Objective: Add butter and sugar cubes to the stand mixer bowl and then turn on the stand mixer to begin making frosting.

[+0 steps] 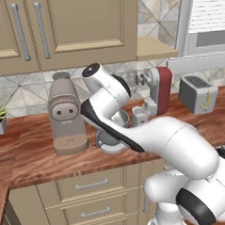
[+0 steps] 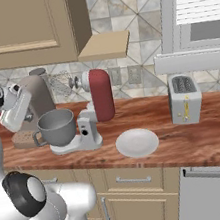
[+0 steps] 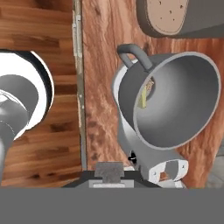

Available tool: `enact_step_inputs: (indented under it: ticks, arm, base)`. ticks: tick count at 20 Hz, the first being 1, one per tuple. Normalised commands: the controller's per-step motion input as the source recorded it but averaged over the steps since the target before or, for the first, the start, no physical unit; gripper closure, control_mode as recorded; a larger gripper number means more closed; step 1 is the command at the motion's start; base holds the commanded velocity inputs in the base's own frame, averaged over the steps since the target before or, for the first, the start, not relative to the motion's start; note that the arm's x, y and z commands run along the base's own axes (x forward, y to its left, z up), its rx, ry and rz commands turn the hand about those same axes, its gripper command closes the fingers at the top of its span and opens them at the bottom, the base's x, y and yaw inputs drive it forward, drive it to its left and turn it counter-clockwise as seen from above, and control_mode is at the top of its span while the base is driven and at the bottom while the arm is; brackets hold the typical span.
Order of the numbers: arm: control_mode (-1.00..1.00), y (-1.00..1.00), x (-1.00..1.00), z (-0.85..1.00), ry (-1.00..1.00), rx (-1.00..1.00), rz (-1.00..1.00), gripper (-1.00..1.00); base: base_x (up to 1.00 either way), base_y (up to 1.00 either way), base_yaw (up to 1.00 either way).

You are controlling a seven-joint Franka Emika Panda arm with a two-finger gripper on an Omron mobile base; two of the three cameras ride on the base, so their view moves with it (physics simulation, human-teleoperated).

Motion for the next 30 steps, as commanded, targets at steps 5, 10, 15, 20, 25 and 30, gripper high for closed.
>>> enact_step_inputs:
  ticks: [5,10,15,20,25,30]
  arm:
    - [-1.00,-0.02,0.35,-0.38,0.07,-0.08,0.18,1.00]
    - [-1.00,0.00,0.41,-0.33,0.02,-0.08,0.18,1.00]
    - [-1.00,0.00,0.36,-0.27,0.03,-0.08,0.16,1.00]
    - [-1.00,0.00,0.28,-0.27,0.07,-0.05,0.14,1.00]
    - [-1.00,0.00,0.26,-0.25,0.13,-0.05,0.10,1.00]
    - [-1.00,0.00,0.26,-0.28,0.12,-0.06,0.08,1.00]
  base:
    - [0.00,0.00,0.00]
    - [0.00,0.00,0.00]
    - [0.00,0.00,0.00]
    - [0.00,0.00,0.00]
    - [0.00,0.00,0.00]
    - [0.00,0.00,0.00]
